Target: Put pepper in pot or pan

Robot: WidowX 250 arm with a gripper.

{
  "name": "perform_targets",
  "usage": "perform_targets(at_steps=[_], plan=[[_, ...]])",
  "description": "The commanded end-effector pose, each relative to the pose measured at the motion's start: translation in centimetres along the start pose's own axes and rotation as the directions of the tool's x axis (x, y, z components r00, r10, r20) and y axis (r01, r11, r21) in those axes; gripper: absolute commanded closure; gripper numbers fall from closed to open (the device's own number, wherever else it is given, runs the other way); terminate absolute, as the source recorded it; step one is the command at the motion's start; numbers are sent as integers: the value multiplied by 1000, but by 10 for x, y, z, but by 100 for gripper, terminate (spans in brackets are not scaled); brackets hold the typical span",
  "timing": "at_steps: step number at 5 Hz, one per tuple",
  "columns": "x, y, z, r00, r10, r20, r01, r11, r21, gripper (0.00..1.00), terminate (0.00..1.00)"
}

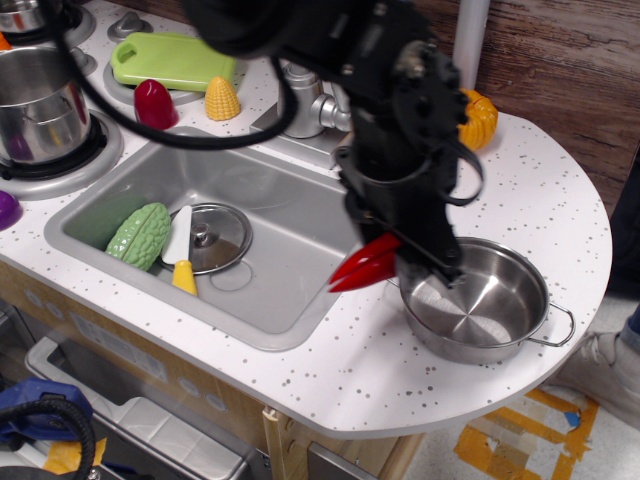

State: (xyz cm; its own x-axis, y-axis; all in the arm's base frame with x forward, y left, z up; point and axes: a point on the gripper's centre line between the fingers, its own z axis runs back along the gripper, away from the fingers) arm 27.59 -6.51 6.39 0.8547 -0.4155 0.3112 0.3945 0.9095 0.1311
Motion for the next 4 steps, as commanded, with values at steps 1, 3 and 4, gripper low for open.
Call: perform_targets(at_steps=[1, 3, 4], plan=[[23, -6, -12, 996, 9, 89, -6, 999, -31, 0, 0], [25, -13, -20, 992, -5, 126, 8, 1000, -26, 0, 0], [25, -13, -20, 992, -5, 126, 8, 1000, -26, 0, 0]])
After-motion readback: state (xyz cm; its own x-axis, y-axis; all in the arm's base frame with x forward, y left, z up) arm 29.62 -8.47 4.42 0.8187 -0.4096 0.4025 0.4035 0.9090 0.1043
